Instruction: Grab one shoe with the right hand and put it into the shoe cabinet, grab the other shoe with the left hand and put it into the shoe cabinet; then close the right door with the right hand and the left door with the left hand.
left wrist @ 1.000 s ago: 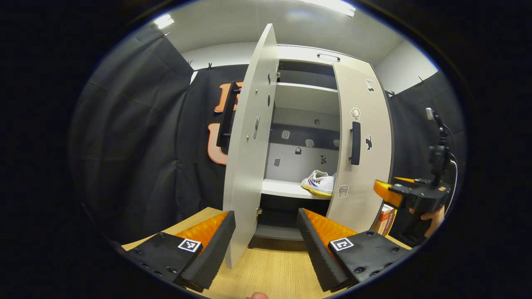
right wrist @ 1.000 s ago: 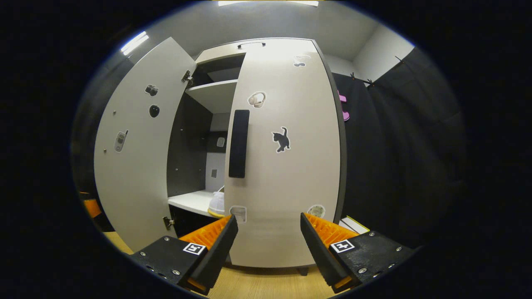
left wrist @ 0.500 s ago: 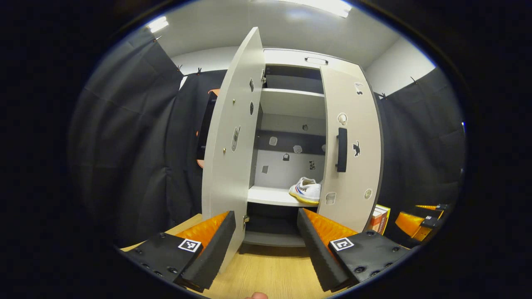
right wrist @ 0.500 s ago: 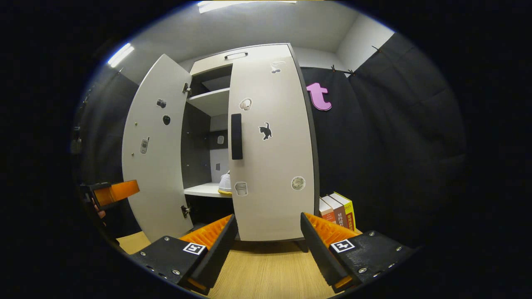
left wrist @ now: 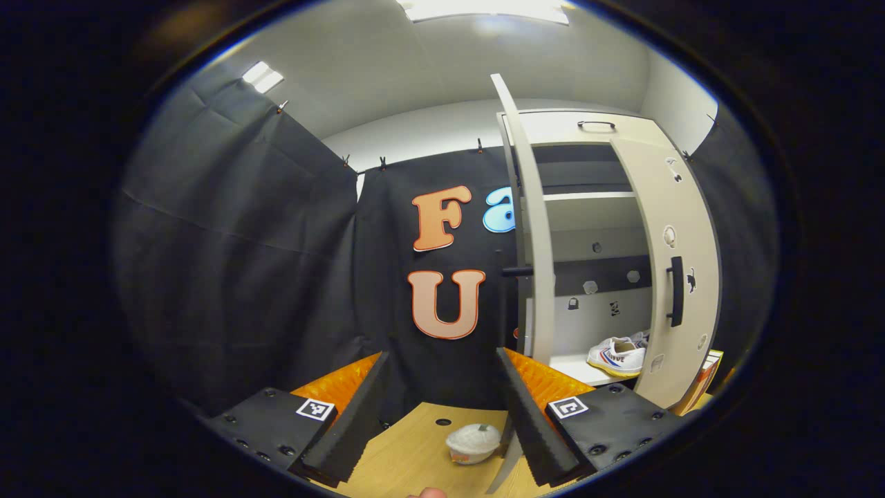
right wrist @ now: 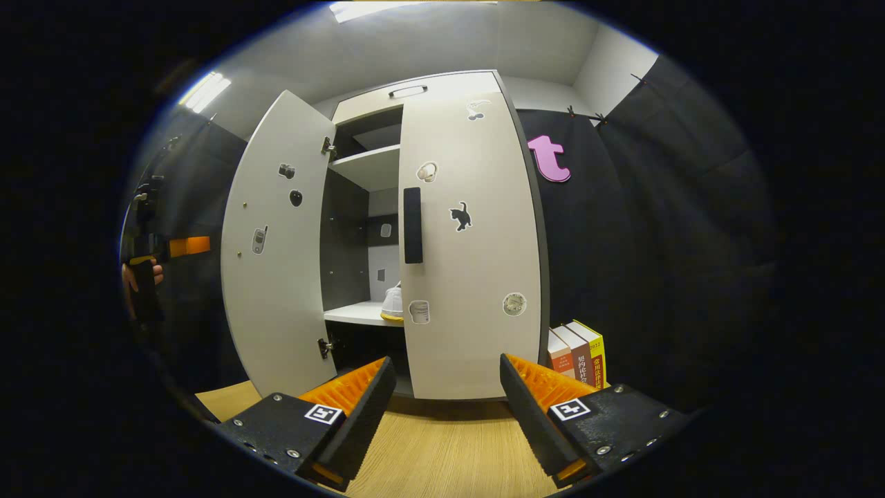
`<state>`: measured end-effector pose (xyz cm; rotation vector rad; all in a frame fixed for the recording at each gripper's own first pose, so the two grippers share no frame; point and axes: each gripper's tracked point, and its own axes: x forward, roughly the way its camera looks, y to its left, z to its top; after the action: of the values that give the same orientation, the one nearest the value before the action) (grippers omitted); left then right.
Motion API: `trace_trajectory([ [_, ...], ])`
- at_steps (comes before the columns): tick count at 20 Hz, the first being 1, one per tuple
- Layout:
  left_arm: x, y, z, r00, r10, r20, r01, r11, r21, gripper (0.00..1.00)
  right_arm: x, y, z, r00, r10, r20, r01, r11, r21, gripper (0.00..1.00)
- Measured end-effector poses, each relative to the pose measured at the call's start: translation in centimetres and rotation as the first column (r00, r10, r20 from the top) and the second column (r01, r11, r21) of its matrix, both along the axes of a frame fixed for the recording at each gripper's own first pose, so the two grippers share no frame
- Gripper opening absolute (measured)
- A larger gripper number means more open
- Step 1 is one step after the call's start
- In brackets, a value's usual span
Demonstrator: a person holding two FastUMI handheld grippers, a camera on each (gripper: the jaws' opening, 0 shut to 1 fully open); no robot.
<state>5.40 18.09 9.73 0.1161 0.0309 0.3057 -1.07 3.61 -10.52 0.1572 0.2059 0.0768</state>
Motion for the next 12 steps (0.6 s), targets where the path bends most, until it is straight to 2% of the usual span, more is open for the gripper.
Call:
trace_trajectory([
  [4,4.3,3.1,-1.4,0.999,-0.011,-0.049,0.007,0.998,-0.07,0.96,0.1,-0.1,0.8,1.0,0.002,0.017,-0.002,1.0,0.003,0.93],
  [6,5.7,2.9,-2.3,0.997,-0.047,-0.068,0.039,0.993,-0.11,0.96,0.1,-0.5,0.8,1.0,-0.007,0.016,0.007,1.0,-0.004,0.94],
  [10,6.3,2.6,-2.2,0.995,-0.075,-0.072,0.067,0.992,-0.107,0.93,0.1,-1.2,0.6,1.0,-0.026,0.008,0.026,1.0,-0.016,0.94],
  [12,6.3,1.6,-2.1,0.992,-0.1,-0.076,0.092,0.991,-0.101,0.98,0.2,-1.2,0.7,1.0,-0.027,0.012,0.028,1.0,-0.015,0.94],
])
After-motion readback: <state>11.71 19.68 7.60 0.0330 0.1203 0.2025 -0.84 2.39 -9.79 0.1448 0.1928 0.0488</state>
